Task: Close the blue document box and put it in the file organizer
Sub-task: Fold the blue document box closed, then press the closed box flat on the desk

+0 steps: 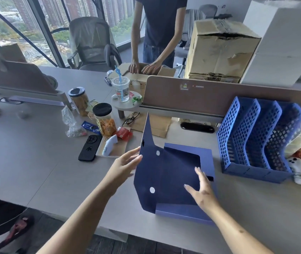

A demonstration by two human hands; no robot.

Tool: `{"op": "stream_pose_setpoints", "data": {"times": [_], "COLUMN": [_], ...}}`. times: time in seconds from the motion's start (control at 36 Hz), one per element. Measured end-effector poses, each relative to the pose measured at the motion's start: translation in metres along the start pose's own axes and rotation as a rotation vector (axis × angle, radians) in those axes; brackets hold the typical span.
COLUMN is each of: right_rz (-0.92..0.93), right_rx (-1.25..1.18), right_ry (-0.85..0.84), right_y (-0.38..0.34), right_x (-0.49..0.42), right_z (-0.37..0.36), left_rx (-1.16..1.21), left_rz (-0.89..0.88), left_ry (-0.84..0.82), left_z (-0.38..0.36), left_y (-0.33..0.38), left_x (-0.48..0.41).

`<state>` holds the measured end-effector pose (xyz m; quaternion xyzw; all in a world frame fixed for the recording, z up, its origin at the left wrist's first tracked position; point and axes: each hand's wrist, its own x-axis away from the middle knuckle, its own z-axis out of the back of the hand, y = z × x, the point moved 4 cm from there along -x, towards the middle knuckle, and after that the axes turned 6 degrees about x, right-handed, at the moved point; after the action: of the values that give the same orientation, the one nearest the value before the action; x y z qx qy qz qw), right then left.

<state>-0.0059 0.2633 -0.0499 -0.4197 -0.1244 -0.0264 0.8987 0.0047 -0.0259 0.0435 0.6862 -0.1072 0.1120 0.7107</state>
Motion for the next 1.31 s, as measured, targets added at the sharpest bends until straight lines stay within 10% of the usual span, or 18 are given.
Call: {"op": "stream_pose_setpoints", "data": {"times": [0.42,1.31], "right_rz": [0.135,-0.258], "right_rx": [-0.228,-0.368], "right_ry": [-0.05,-0.079], "right_y": [-0.084,0.06], "right_x": [0.0,0.003], "right_z": [0.019,0.057], "left_rx": [-0.151,-0.632], "left_rz": [0.059,0.338], "left_ry": [0.022,0.119], "left_z": [-0.07,-0.148], "left_y": [-0.045,-0.117], "left_x": [-0.052,-0.08]}}
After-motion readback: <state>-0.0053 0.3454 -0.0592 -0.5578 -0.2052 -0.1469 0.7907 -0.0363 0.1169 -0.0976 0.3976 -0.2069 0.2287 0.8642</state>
